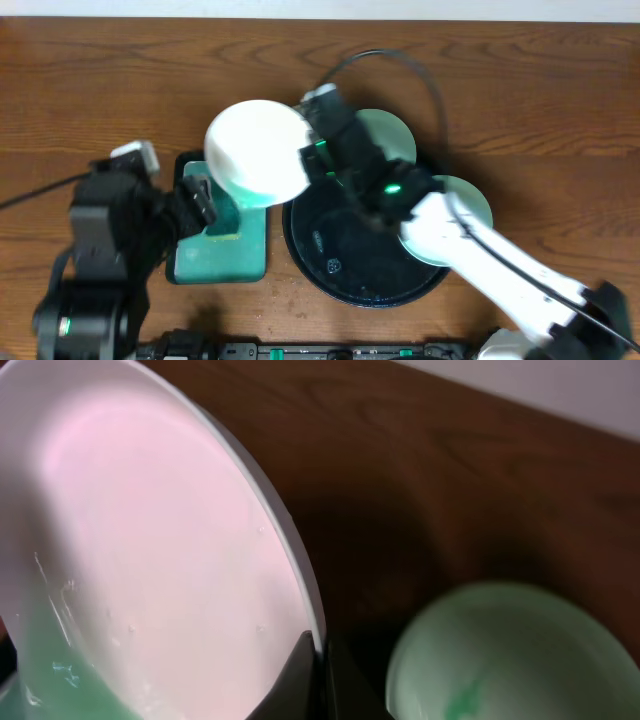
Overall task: Clean dirty plates on tray and stack at the side
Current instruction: 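Lift the white plate with the right gripper and tilt it over the tub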
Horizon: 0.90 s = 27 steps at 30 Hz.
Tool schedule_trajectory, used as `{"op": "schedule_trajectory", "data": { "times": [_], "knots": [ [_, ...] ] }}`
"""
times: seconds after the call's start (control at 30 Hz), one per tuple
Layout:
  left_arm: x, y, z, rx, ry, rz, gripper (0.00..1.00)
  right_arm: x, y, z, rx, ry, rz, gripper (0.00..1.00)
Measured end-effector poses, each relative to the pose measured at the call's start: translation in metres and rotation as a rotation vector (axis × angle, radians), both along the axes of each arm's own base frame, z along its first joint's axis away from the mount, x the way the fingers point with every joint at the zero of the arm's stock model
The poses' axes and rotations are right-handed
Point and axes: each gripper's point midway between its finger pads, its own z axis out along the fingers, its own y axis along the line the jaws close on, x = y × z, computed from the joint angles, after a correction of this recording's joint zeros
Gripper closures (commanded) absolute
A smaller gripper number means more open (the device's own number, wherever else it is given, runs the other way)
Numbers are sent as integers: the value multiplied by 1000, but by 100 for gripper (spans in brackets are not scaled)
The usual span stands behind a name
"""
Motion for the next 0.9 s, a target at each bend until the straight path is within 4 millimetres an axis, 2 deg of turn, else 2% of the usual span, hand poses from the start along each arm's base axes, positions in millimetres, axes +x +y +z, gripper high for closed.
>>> {"op": "schedule_trajectory", "data": {
  "times": [0.1,0.17,0.23,0.33,0.5,0.67,0.9],
  "knots": [
    [-13,1,10,-2,-46,0,21,0,18,-22,-97,-59,-5,99],
    [-18,1,12,-3,-55,0,21,-4,26,-27,-157,-119,-11,99],
    [-21,1,10,-2,-47,0,20,-8,33,-17,-191,-200,-23,99],
    [-21,1,10,-2,-43,0,20,-19,45,10,-224,-338,-33,99],
    [-21,1,9,-2,-43,0,21,-39,49,47,-294,-492,-55,99],
    [-21,1,9,-2,-42,0,20,-41,42,69,-332,-568,-109,99],
    [-21,1,9,-2,-42,0,20,-42,42,82,-373,-627,-120,99]
  ]
}}
